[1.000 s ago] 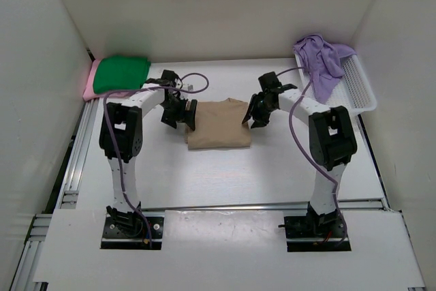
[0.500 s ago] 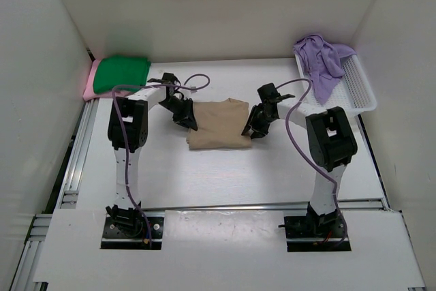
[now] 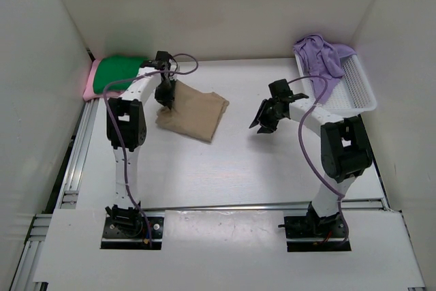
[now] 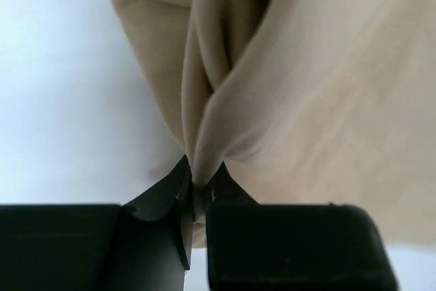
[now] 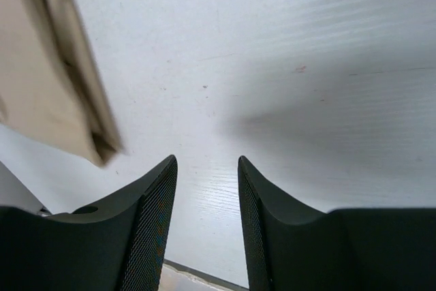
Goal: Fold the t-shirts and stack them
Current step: Put the neatly folded tshirt into the corner of the board with the left arm
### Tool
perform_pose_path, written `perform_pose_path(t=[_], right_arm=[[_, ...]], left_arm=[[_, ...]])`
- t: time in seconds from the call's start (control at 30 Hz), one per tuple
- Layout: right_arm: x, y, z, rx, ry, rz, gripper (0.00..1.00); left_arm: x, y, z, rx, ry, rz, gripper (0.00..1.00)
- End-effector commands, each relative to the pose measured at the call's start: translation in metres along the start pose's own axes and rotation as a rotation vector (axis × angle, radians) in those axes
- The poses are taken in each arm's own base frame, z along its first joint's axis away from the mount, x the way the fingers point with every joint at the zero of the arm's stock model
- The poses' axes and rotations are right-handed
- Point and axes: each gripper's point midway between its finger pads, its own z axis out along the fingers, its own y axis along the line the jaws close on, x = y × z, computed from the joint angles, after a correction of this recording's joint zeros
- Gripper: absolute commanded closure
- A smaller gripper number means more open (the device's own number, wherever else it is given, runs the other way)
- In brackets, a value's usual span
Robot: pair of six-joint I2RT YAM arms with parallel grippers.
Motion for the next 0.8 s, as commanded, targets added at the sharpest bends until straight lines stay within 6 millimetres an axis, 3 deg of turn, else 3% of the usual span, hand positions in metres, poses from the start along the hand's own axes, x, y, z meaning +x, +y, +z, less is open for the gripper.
perform_pose_path(t=[0.0,0.07,0.23,0.33,0.4,0.6,0.77], right_arm=[[-0.008,-0.011,-0.013,0.033,-0.039,-0.015,0.54],[-0.012,-0.010,-0.018,0.029,-0.050,-0.018,0.54],[-0.016,-0.014,-0.026,0.039,-0.075,-0.023,0.54],[-0.012,-0.019,-0.028,0.050,-0.077,-0.021,0.54],[-0.012,-0.020,-0.032,0.051,-0.089,-0.032,0.54],[-0.007,-0.033,-0.034,0.086,-0.086,-0.027,0.54],[-0.008,-0.036,-0.040,0.102,-0.098,-0.036,0.54]], left_arm=[[-0.033,0.055,-0.039,-0.539,-0.145,0.064,0.90],[-0.045,0.077,-0.042,-0.715,-0.198,0.048,0.90],[-0.091,0.101,-0.063,-0.934,-0.382,-0.046,0.90],[-0.135,0.107,-0.100,-0.989,-0.555,-0.149,0.90],[-0.150,0.111,-0.110,-0.993,-0.619,-0.189,0.90],[-0.163,0.124,-0.115,-1.011,-0.699,-0.253,0.90],[-0.178,0.136,-0.152,-0.992,-0.802,-0.320,0.90]])
